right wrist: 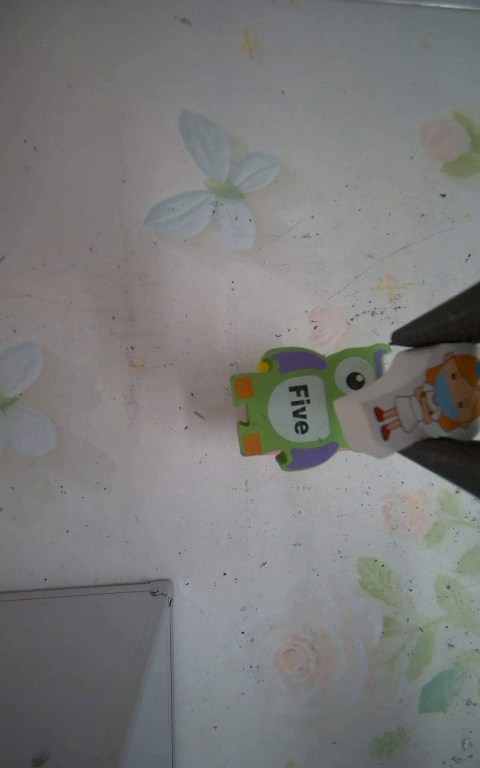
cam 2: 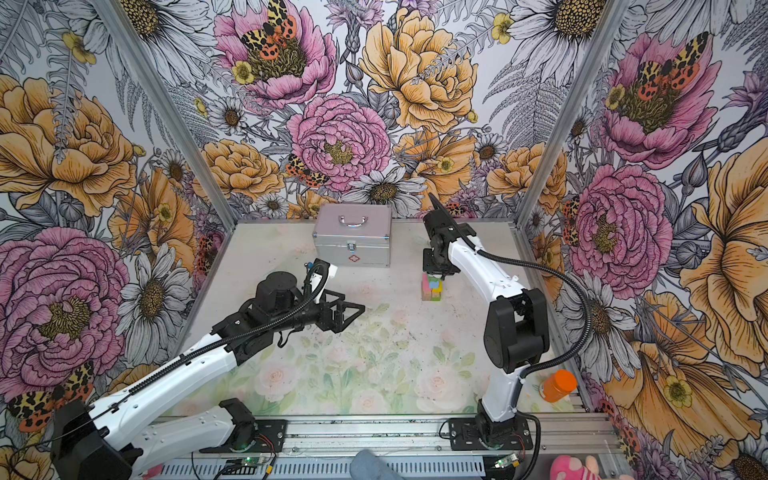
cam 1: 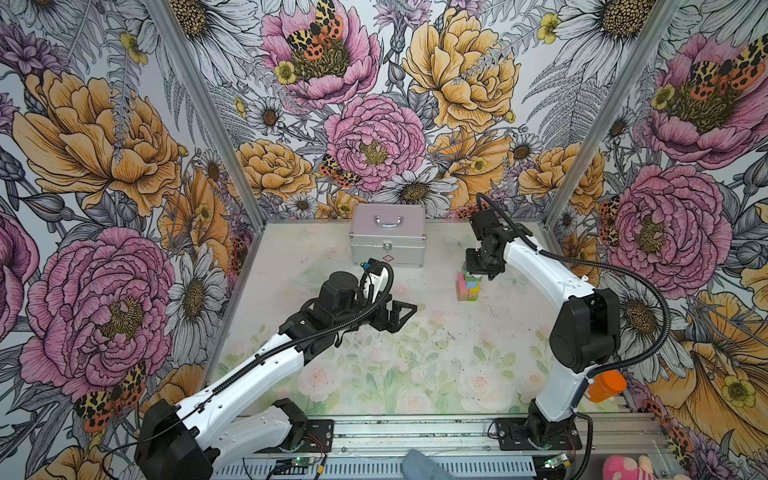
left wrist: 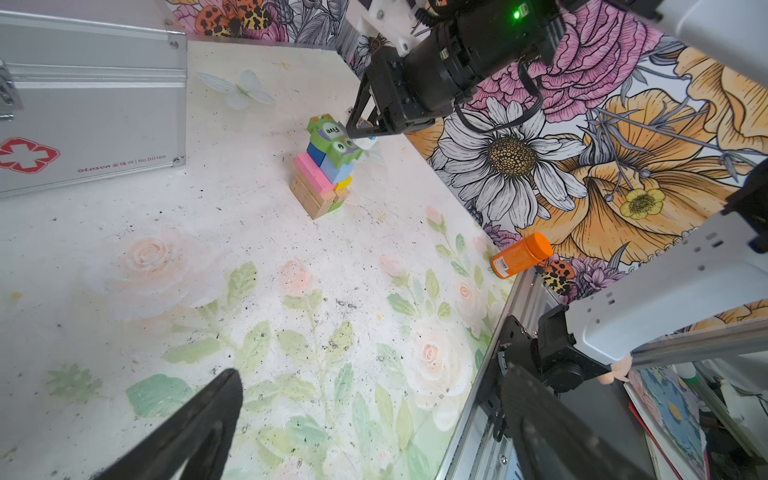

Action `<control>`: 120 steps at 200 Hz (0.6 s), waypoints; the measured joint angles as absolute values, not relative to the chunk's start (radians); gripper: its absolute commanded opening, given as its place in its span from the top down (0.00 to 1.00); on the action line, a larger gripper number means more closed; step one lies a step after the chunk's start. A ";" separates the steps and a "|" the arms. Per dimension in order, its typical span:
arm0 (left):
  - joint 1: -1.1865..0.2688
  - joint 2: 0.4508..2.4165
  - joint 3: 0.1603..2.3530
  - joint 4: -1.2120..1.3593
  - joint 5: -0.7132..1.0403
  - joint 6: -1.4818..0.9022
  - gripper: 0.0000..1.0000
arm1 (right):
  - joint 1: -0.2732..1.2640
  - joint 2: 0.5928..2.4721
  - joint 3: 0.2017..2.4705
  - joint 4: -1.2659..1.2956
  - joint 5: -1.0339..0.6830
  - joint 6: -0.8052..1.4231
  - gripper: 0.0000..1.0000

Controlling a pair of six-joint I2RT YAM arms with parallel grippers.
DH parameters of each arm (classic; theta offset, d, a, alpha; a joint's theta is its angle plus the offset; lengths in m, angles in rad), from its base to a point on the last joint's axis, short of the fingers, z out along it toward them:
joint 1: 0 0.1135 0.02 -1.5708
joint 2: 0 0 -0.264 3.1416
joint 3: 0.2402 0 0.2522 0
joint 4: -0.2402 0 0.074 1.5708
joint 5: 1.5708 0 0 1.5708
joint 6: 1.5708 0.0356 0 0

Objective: Build the wood block tower
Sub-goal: 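Carry the cartoon tile with the right gripper over the tower top, then lower the cartoon tile onto the owl block and open the right gripper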

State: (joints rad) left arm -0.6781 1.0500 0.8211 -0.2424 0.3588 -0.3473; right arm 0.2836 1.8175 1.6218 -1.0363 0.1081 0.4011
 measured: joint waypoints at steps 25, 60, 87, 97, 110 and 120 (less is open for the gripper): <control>-0.676 1.050 0.821 -0.243 0.361 -0.348 0.01 | 0.283 1.832 1.627 -1.037 0.109 0.402 0.69; -0.670 1.050 0.821 -0.243 0.364 -0.347 0.01 | 0.282 1.843 1.639 -1.036 0.109 0.402 0.69; -0.665 1.050 0.821 -0.243 0.368 -0.347 0.01 | 0.282 1.848 1.643 -1.037 0.109 0.403 0.69; -0.663 1.050 0.821 -0.243 0.369 -0.347 0.01 | 0.282 1.849 1.646 -1.037 0.109 0.405 0.69; -0.660 1.050 0.821 -0.243 0.370 -0.347 0.01 | 0.282 1.853 1.652 -1.037 0.109 0.408 0.69; -0.659 1.050 0.821 -0.243 0.372 -0.347 0.01 | 0.282 1.858 1.655 -1.036 0.109 0.410 0.69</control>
State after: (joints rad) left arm -0.6586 1.0500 0.8211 -0.2428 0.3717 -0.3473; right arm 0.2817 1.8576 1.6547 -1.0355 0.1085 0.4099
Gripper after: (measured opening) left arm 0.987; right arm 0.337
